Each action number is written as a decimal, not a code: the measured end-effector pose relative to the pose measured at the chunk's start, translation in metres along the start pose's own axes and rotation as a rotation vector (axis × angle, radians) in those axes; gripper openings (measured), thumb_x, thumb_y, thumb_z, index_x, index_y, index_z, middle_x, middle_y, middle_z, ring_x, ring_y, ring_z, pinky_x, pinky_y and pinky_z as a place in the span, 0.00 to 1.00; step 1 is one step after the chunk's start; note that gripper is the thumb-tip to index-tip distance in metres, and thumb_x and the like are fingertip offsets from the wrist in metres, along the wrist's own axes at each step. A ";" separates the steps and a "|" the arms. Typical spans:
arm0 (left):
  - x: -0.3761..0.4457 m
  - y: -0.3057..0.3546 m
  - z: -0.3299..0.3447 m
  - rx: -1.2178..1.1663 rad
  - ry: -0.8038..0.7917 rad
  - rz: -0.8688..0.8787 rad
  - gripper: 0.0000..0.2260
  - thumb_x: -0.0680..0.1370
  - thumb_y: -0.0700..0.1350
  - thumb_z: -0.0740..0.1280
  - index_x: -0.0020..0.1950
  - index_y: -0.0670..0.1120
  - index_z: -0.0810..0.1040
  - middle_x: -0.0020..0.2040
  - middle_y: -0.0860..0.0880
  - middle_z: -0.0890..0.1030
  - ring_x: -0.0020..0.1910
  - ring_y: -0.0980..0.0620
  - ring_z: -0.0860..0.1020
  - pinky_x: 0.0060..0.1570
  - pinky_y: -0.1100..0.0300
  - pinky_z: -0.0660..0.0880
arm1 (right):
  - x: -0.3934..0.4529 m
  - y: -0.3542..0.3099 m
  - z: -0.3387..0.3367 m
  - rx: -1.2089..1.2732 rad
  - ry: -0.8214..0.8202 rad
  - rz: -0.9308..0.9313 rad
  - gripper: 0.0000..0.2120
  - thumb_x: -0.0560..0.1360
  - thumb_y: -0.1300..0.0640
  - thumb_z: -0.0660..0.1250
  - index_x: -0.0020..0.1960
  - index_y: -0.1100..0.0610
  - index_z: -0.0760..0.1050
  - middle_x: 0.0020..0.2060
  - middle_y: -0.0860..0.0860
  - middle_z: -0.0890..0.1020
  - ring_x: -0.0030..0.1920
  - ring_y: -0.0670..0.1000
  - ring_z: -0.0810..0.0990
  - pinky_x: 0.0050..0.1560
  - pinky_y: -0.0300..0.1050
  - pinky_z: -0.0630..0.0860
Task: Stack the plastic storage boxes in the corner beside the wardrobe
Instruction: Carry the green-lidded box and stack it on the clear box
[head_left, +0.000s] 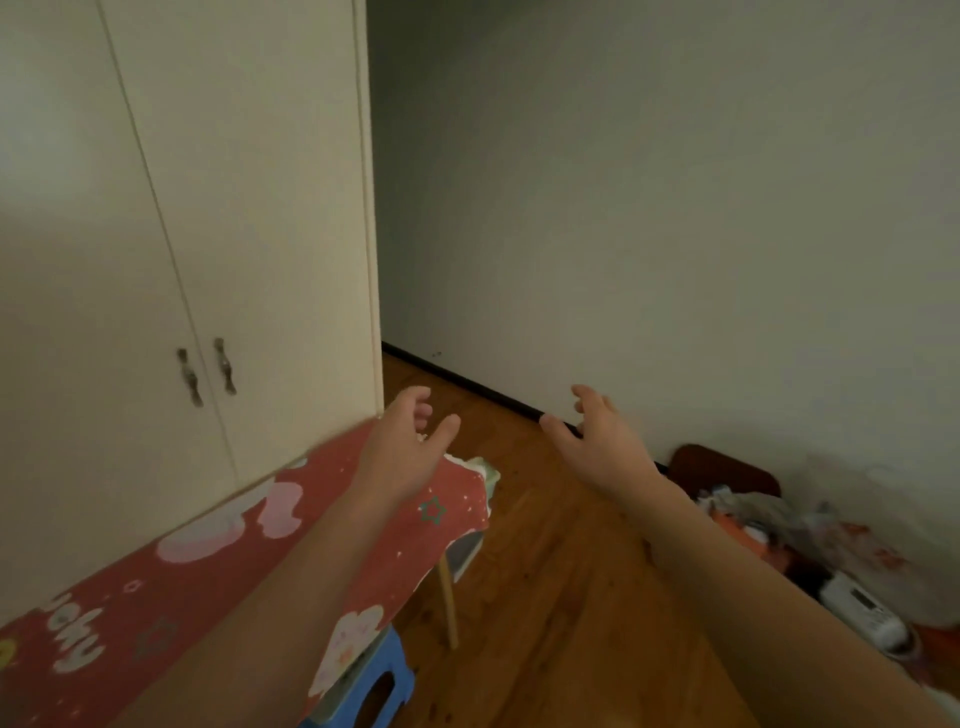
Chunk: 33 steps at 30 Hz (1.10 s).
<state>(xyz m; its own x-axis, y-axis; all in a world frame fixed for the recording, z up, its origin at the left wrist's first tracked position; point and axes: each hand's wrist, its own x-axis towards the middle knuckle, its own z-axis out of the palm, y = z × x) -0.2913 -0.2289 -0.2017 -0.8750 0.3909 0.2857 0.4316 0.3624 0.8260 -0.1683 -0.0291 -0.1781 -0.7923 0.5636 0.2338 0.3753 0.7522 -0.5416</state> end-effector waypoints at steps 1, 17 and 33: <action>0.021 -0.001 0.014 0.002 -0.016 0.009 0.24 0.78 0.56 0.66 0.72 0.52 0.67 0.61 0.54 0.75 0.57 0.56 0.75 0.52 0.61 0.71 | 0.018 0.008 -0.001 -0.003 0.009 0.014 0.35 0.77 0.36 0.59 0.77 0.51 0.57 0.72 0.53 0.68 0.66 0.54 0.74 0.62 0.55 0.75; 0.154 0.007 0.153 -0.025 -0.182 0.032 0.25 0.78 0.57 0.66 0.72 0.53 0.66 0.62 0.55 0.74 0.59 0.57 0.74 0.55 0.59 0.73 | 0.147 0.126 -0.002 -0.035 0.046 0.122 0.35 0.77 0.34 0.58 0.77 0.51 0.56 0.72 0.52 0.68 0.66 0.54 0.73 0.62 0.53 0.75; 0.314 0.046 0.327 -0.059 -0.063 -0.018 0.23 0.79 0.55 0.66 0.72 0.52 0.67 0.58 0.57 0.75 0.56 0.60 0.75 0.51 0.63 0.72 | 0.367 0.269 -0.018 0.008 -0.015 0.039 0.34 0.78 0.35 0.57 0.77 0.51 0.57 0.72 0.52 0.68 0.65 0.53 0.74 0.61 0.50 0.76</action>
<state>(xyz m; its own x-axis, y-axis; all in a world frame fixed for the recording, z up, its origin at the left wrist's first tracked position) -0.4741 0.1874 -0.2327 -0.8662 0.4379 0.2407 0.4004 0.3199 0.8587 -0.3493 0.3866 -0.2234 -0.7843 0.5872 0.2000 0.4023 0.7269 -0.5566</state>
